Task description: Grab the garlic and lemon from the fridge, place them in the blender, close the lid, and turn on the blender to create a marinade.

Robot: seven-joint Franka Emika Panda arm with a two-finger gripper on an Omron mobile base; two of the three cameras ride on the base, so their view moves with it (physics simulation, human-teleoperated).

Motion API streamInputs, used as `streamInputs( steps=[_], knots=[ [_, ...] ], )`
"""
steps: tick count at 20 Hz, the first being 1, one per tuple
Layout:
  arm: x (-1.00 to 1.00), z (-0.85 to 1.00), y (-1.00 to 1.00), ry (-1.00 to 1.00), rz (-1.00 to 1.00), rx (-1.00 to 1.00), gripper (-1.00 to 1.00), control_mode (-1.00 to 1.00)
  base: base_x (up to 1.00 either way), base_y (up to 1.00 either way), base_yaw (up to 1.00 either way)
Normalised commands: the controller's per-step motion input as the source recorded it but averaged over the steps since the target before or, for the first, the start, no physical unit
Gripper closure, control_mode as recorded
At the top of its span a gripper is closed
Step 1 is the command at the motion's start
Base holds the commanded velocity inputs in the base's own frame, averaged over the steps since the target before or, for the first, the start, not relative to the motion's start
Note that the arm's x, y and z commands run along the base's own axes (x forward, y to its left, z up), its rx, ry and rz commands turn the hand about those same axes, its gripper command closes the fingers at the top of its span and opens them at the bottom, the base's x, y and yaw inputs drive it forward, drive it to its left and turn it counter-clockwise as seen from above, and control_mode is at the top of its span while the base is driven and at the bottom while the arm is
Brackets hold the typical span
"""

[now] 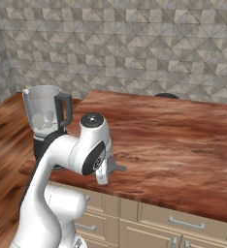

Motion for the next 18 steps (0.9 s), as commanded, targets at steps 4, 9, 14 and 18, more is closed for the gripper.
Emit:
streamInputs(
  steps=[4, 9, 14, 18],
  knots=[
    [0.26, 0.00, 0.00, 0.05, 0.07, 0.05, -1.00, -1.00, 0.00, 0.00, 0.00],
    [0.15, 0.00, 0.00, 0.04, 0.00, 0.03, -1.00, -1.00, 0.00, 0.00, 0.00],
    [0.03, -0.10, 0.00, 0.03, -0.01, 0.03, -1.00, -1.00, 0.00, 0.00, 0.00],
    [0.00, -0.15, 0.01, 0.00, -0.03, 0.03, -1.00, -1.00, 0.00, 0.00, 0.00]
  ],
)
